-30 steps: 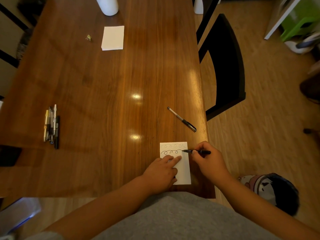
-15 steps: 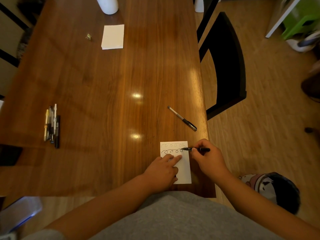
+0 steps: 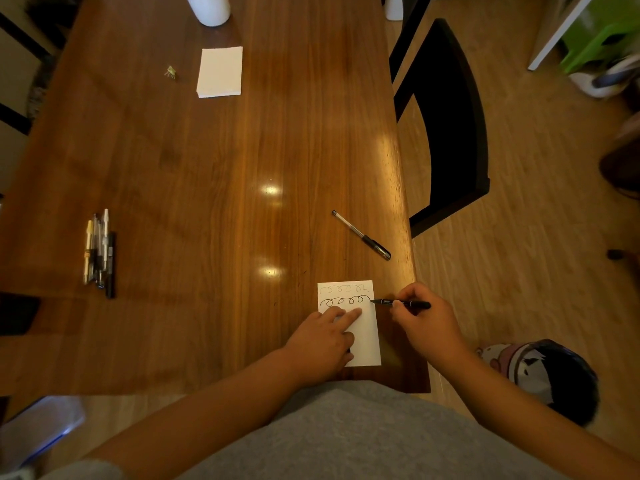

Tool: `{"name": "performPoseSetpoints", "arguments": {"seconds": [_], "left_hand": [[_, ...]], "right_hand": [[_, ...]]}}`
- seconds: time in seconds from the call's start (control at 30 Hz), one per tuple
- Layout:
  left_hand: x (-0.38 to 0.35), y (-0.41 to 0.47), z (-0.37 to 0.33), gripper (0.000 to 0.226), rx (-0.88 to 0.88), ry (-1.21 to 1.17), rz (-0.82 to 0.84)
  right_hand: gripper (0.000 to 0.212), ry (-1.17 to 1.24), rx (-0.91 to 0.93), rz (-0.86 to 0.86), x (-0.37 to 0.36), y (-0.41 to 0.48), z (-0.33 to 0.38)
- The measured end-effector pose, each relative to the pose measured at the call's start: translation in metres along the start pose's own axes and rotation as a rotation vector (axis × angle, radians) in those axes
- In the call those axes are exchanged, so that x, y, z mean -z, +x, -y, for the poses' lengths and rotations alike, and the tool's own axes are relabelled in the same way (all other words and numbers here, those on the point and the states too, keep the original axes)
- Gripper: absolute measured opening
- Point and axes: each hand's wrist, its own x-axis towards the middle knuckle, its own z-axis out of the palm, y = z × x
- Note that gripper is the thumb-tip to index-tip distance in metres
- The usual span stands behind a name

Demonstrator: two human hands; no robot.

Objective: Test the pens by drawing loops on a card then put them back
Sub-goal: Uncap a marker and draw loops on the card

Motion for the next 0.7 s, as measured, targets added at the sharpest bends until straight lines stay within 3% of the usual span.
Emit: {"name": "performPoseSetpoints", "arguments": {"seconds": [0.4,0.7], "left_hand": [[0.013,-0.003,-0.002,0.041,0.066,-0.116,-0.013],[0.049,-0.013,-0.011,0.032,0.264,-0.387,-0.166]], "right_hand": [[0.015,0.143,-0.057,-0.107,0.011,-0.014,0.008],[0.017,0.386,-0.08,0.001,0.027,-0.033,0.039]]}}
